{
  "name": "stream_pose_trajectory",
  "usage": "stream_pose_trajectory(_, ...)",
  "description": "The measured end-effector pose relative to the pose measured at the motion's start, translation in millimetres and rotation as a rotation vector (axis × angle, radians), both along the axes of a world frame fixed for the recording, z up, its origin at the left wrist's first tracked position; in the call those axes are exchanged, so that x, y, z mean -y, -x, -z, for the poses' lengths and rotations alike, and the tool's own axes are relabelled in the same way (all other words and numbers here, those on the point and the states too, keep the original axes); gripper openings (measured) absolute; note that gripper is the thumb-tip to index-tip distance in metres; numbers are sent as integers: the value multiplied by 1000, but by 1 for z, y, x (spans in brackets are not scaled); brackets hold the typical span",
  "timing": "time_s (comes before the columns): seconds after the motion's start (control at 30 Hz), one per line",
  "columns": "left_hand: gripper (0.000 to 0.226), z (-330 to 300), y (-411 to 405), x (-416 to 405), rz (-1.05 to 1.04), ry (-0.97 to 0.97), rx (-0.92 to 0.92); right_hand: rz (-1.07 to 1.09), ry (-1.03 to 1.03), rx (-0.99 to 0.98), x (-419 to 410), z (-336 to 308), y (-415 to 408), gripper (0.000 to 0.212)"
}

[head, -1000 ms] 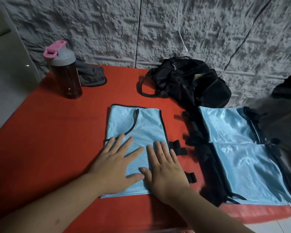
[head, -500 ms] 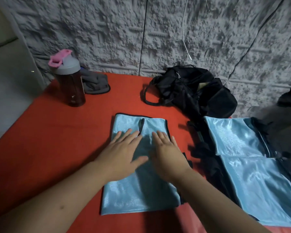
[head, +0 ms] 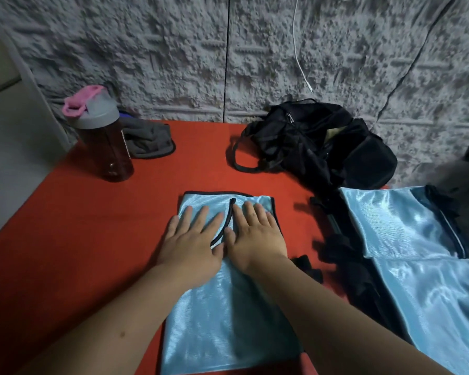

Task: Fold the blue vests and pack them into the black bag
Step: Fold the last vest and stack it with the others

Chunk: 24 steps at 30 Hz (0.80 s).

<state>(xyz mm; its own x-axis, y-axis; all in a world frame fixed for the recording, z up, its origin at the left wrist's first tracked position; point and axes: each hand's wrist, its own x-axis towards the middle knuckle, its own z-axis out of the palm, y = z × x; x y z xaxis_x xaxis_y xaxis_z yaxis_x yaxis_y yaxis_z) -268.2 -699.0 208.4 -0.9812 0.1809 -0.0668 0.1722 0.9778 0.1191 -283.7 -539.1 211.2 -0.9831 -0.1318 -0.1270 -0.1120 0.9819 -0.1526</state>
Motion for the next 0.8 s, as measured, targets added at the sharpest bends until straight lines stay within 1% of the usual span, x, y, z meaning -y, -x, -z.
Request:
stream_pose_trajectory(0.1, 72, 2, -2, -1, -11, 10, 9, 24, -7, 54, 1, -3, 5, 71)
stream_pose_trajectory(0.27, 71, 3, 0, 0, -14, 13, 4, 72, -18, 55, 11, -6, 16, 75)
stream_pose_trajectory(0.33, 73, 2, 1, 2, -21, -17, 12, 78, -19, 49, 11, -6, 19, 78)
stream_pose_trajectory(0.4, 81, -2, 4, 7, -34, -54, 33, 84, -13, 35, 9, -6, 20, 79)
stream_pose_trajectory(0.5, 106, -10, 11, 19, -95, -81, 102, 111, -19, 40, 8, -6, 18, 78)
stream_pose_trajectory(0.57, 116, -14, 17, 27, -164, -105, 136, 148, -12, 31, 6, -9, 18, 77)
stream_pose_trajectory(0.6, 115, -15, 20, 30, -198, -123, 145, 169, 3, 14, 4, -11, 18, 75)
stream_pose_trajectory(0.67, 106, -17, 25, 31, -227, -164, 132, 172, 24, -29, 0, -15, 19, 72)
stream_pose_trajectory(0.8, 72, -14, 28, 16, -88, -146, -57, 83, 4, -89, -8, -13, 15, 69)
